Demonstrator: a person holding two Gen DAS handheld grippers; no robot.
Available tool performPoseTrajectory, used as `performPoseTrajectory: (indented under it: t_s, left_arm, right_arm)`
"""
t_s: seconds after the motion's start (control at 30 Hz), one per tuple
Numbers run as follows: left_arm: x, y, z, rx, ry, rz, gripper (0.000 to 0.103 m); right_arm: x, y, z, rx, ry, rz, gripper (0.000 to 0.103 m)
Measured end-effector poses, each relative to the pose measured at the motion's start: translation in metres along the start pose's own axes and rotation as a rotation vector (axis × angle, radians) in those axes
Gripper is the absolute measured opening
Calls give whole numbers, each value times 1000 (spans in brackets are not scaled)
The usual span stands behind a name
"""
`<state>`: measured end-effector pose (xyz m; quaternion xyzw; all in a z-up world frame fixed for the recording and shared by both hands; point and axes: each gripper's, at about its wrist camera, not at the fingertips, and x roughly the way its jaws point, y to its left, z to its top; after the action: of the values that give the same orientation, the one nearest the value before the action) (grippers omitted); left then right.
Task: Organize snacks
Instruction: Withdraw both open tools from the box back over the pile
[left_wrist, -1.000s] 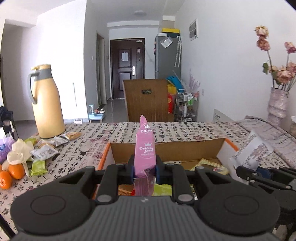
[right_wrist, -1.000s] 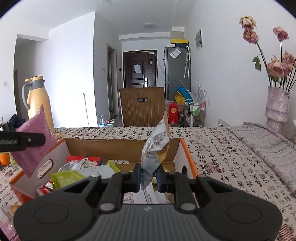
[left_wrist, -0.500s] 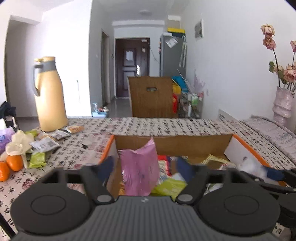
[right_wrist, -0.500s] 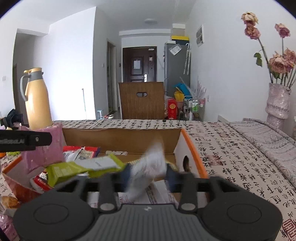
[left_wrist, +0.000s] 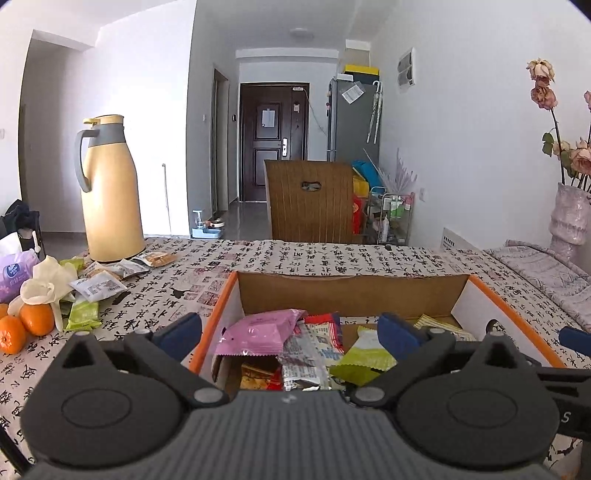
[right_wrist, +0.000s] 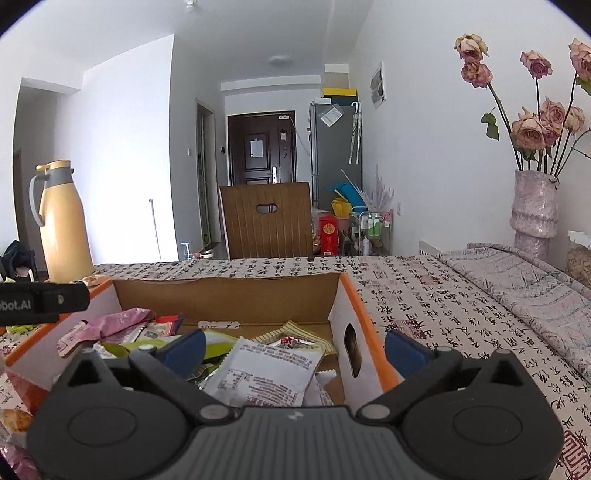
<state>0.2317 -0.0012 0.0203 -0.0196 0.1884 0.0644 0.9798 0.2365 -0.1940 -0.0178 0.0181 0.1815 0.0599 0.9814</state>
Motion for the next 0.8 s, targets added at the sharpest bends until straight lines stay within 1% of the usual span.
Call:
performPoseTrajectory:
  t_s: [0.27,0.5,0.63,0.8]
  left_arm:
    - [-9,-2,4,2,-22,8,103]
    - [-35,3,18,-6,-51,11,103]
    - [-50,10,17,-5,-53,6,103]
    - [-67,25,5,-16,-25,2,103]
  right_arm:
    - [-4,0,3,-1,-14,-3,103]
    - [-23,1,13,-2,-13,0,103]
    - [-39,6,11,-6,11,13,103]
    - [-62,22,-2,-27,59,50,103]
